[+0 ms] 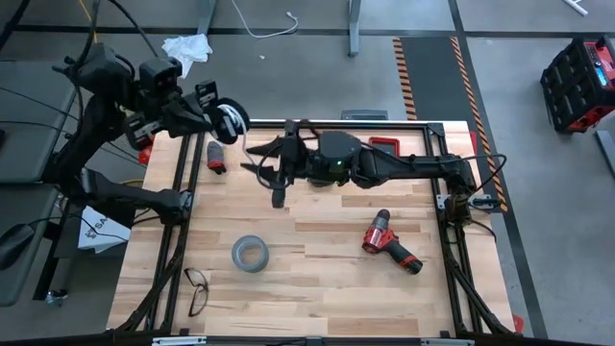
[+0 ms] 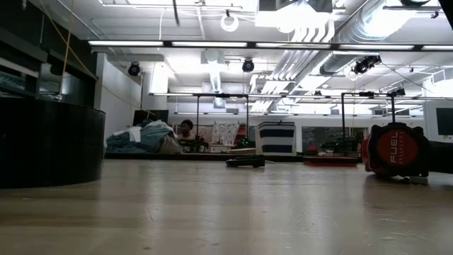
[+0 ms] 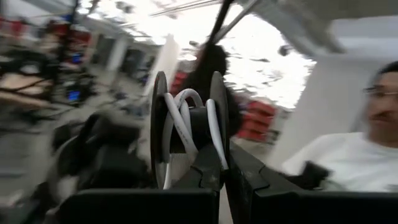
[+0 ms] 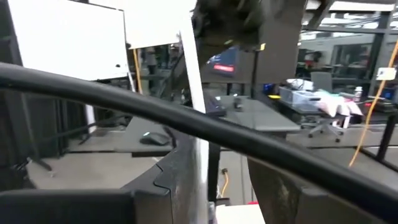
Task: Coil cords
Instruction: Coil the white wire
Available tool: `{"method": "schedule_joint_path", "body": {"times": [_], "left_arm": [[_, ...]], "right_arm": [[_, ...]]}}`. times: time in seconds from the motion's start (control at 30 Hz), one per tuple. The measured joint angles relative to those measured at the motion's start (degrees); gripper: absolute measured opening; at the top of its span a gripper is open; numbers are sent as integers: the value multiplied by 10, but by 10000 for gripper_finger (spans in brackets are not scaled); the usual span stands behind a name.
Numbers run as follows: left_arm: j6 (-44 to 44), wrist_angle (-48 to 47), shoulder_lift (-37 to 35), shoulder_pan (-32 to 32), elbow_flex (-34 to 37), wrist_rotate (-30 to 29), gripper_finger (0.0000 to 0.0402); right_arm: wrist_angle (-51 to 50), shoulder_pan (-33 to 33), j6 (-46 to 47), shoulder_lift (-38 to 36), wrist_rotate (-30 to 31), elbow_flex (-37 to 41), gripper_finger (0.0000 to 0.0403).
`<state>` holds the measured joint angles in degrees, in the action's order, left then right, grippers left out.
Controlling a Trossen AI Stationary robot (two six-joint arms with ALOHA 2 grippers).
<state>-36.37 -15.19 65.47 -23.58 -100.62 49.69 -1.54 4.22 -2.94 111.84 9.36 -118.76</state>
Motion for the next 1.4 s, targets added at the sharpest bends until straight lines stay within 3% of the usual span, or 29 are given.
{"method": "schedule_joint_path", "body": {"times": [0.2, 0.4, 0.63, 1.2, 1.4], "left_arm": [[100, -121, -22, -9, 0, -81, 1], [133, -133, -37, -9, 0, -126, 1], [135, -132, -40, -9, 0, -129, 1], [136, -116, -39, -9, 0, -145, 1], [135, -116, -39, -9, 0, -147, 1]], "right_arm": [[-26, -17, 16, -15, 4, 0, 142], [-91, -31, 49, -18, 24, 0, 142], [-104, -43, 58, -19, 48, 0, 142], [-127, -50, 81, -19, -1, 0, 141], [-125, -50, 79, -19, 7, 0, 100]]}}
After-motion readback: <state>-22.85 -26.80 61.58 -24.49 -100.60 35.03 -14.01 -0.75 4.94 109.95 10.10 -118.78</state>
